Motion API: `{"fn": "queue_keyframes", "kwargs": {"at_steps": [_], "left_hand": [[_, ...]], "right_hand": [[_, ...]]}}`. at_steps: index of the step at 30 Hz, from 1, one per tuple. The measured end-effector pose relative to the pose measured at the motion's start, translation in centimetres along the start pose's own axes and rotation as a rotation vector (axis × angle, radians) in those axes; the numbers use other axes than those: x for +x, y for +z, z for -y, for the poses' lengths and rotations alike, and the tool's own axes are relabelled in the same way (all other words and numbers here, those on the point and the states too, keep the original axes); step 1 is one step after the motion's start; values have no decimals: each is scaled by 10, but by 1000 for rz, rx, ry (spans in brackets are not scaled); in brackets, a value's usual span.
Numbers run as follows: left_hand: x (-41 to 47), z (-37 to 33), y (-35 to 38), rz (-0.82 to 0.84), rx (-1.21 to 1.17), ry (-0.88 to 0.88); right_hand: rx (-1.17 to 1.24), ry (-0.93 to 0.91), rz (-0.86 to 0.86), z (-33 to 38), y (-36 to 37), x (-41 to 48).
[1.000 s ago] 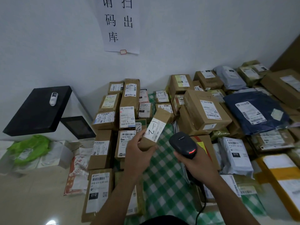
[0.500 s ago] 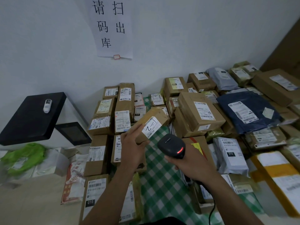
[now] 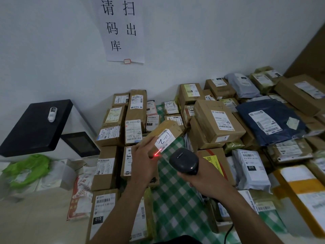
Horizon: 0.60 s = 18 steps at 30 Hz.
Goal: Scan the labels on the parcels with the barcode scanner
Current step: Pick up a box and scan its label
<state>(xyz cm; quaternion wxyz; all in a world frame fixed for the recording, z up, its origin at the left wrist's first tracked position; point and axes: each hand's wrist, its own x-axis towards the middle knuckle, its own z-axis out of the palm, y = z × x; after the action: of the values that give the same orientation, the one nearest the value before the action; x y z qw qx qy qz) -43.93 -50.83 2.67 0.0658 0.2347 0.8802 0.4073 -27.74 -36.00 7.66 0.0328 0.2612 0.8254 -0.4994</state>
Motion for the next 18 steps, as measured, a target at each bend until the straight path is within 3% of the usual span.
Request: {"fn": "queue_keyframes", "kwargs": {"at_steps": [5, 12, 18], "left_hand": [[-2, 9, 2, 14, -108, 12], [-69, 18, -23, -48, -284, -250], [-153, 53, -34, -85, -303, -372]], "right_hand": [[20, -19, 11, -3, 2, 0], [132, -51, -18, -7, 24, 14], [84, -75, 168, -7, 56, 25]]}}
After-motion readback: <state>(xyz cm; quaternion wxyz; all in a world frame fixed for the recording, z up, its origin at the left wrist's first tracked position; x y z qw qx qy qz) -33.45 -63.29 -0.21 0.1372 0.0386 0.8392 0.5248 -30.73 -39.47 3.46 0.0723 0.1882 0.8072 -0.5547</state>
